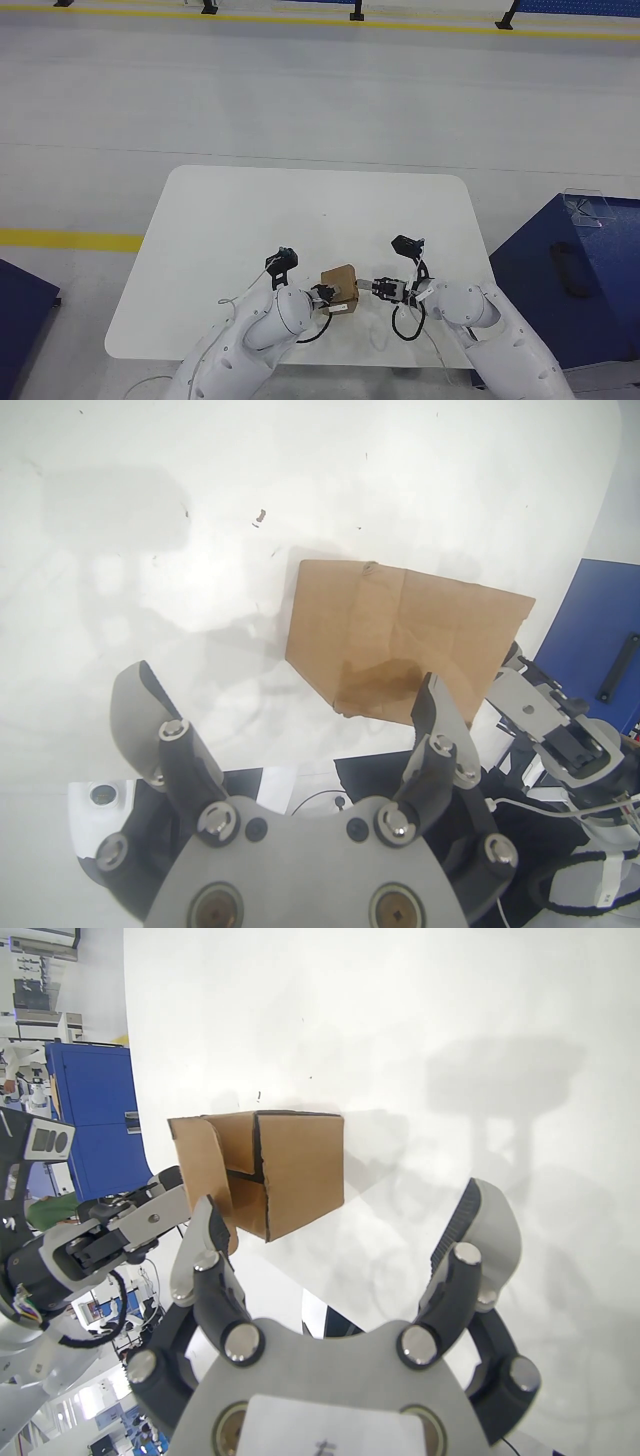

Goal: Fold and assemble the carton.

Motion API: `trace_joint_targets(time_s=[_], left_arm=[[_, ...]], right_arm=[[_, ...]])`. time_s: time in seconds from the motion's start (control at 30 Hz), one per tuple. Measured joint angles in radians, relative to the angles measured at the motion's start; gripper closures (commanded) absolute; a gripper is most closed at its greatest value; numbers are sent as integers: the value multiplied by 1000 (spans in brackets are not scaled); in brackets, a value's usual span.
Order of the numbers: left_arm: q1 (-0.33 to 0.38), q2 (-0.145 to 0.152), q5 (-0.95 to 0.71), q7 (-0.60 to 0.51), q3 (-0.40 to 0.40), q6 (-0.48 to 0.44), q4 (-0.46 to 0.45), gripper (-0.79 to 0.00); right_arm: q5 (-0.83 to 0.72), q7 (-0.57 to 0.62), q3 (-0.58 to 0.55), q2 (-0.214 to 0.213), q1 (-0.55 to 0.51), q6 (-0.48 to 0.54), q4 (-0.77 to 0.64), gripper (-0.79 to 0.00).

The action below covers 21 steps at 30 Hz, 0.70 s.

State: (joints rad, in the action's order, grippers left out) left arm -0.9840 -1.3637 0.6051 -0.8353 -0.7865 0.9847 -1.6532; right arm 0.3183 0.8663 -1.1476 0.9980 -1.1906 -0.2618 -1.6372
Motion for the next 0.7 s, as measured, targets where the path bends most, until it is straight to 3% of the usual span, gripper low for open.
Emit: trace_joint_targets(time_s=[0.7], left_arm=[[16,1,-21,-13,15,-13,22,-785]], right_arm=[[22,-24,57,20,23,-8,26,-785]])
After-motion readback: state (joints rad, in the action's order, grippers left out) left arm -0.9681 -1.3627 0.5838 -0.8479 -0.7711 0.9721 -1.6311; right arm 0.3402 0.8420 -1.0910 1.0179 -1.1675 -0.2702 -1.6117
